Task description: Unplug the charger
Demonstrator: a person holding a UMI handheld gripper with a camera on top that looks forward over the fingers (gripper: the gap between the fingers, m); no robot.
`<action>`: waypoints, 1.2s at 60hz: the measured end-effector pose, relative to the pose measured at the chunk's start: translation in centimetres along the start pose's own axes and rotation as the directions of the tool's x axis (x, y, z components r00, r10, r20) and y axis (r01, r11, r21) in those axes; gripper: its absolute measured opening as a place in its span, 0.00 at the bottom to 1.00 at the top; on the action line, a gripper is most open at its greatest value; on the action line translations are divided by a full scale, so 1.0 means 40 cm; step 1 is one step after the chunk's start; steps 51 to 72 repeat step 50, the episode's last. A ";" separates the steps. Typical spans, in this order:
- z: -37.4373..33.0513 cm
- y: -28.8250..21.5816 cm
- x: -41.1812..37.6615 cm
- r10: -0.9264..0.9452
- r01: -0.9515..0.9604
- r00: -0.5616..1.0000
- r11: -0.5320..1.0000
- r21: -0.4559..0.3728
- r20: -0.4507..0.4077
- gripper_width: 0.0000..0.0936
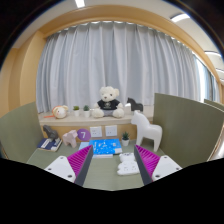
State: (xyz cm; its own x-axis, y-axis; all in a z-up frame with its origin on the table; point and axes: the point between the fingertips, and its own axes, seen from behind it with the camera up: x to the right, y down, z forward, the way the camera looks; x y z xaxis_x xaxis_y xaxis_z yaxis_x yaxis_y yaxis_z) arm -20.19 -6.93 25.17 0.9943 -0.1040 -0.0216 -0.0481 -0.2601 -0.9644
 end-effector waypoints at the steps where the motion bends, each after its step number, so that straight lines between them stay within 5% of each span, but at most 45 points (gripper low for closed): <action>1: -0.008 0.019 -0.025 -0.004 0.004 1.000 1.000 -0.013 0.011 0.89; 12: -0.109 0.196 -0.255 -0.031 0.049 0.991 0.990 -0.135 0.132 0.91; 23: -0.177 0.238 -0.360 -0.055 0.085 0.979 0.985 -0.148 0.198 0.91; 72: -0.217 0.233 -0.367 -0.035 0.061 0.983 0.988 -0.142 0.179 0.91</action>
